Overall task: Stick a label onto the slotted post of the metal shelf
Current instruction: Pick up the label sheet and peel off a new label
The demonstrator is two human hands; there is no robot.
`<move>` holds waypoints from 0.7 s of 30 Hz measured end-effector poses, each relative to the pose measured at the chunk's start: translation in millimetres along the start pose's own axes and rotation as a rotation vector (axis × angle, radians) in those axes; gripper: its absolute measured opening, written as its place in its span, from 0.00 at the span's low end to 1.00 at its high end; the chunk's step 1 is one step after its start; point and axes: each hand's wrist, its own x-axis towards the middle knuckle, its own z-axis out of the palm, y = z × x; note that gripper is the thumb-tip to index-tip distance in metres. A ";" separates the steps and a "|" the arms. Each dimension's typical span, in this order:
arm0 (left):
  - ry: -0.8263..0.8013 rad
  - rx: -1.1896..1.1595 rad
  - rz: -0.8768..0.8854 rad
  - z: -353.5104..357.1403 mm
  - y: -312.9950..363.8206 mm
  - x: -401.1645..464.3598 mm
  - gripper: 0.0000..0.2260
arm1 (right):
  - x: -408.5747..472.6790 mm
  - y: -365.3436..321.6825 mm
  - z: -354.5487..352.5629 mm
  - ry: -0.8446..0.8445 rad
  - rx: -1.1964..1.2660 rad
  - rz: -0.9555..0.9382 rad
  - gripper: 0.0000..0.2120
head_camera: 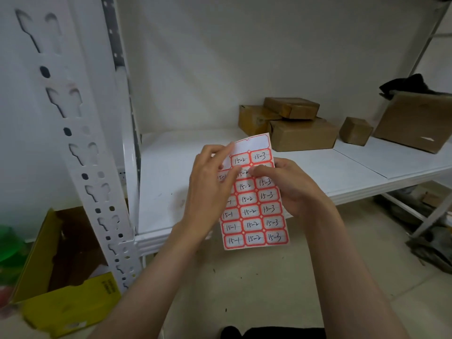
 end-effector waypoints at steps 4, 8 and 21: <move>0.077 -0.054 -0.064 -5.5 0.6 3.2 0.15 | 0.3 1.2 5.8 -0.044 -0.031 -0.054 0.06; 0.054 -0.099 -0.081 -8.0 2.4 3.4 0.13 | 0.1 0.5 11.5 -0.046 -0.047 -0.098 0.07; 0.062 -0.167 -0.160 -12.6 7.0 1.3 0.08 | 1.2 1.1 13.9 -0.065 -0.098 -0.112 0.09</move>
